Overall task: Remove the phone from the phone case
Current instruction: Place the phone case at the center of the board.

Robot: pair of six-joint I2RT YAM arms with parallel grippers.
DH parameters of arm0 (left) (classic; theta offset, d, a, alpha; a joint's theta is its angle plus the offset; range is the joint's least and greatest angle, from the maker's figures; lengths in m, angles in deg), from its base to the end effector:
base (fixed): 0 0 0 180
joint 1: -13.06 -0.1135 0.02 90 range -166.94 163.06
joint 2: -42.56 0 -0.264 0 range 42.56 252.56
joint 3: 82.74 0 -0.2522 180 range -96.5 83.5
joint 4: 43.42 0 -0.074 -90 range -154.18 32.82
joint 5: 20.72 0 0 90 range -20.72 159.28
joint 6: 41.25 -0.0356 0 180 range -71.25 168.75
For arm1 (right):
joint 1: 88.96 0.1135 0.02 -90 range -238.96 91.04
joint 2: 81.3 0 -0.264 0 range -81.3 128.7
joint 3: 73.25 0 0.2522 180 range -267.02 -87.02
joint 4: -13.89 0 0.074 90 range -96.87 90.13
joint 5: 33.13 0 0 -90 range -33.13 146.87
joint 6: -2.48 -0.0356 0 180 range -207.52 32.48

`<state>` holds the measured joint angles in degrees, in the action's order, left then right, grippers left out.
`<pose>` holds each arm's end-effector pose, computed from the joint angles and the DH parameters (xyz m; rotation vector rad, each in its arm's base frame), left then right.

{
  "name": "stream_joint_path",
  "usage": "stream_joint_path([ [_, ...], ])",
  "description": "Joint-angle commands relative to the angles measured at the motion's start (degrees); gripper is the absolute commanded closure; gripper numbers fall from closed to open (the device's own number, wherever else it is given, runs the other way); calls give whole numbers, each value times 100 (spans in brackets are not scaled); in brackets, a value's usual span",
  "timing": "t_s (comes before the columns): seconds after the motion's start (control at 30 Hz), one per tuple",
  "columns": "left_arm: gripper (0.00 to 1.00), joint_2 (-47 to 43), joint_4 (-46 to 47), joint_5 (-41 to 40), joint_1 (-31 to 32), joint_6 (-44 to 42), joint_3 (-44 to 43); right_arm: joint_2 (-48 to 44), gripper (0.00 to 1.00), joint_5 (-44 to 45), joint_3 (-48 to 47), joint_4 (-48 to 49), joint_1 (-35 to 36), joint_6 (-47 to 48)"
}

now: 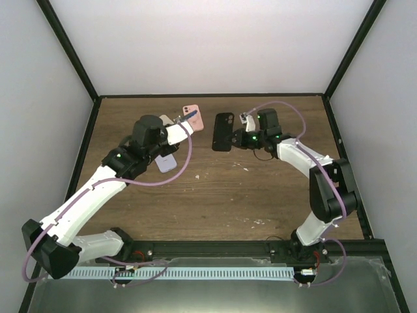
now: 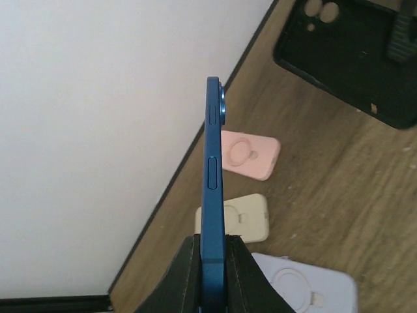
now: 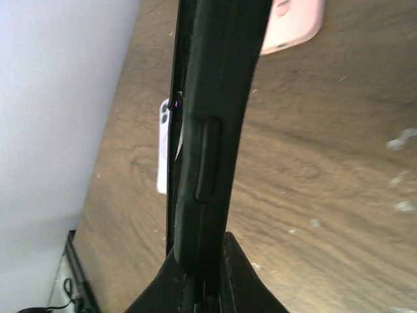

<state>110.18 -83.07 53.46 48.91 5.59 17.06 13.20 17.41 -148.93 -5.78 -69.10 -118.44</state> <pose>0.2181 -0.1456 0.3633 1.1614 1.6808 0.3617 0.3298 0.1432 0.2322 -0.1761 2.3492 1.2323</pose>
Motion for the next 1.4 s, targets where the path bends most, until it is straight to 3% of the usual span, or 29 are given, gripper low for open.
stream_joint_path([
  [0.0, 100, -168, -224, 581, -46, 543, -100, 74, 99, -183, -220, -428, -516, 1530],
  [0.17, 100, -144, -258, 731, -53, 705, 7, 666, 99, -632, -897, -1272, -1214, 2570],
  [0.33, 100, -46, -326, 836, -57, 831, -107, 1327, 99, -453, -1481, -1645, -1534, 3106],
  [0.77, 100, 52, -382, 907, -58, 877, -222, 3009, 99, -374, -3149, -2134, -2065, 3445],
  [1.13, 100, 41, -368, 906, -52, 876, -195, 3676, 99, -149, -3753, -2670, -2149, 3838],
  [1.37, 100, 65, -358, 919, -54, 889, -170, 3778, 79, 636, -3829, -2387, -2157, 3797],
])
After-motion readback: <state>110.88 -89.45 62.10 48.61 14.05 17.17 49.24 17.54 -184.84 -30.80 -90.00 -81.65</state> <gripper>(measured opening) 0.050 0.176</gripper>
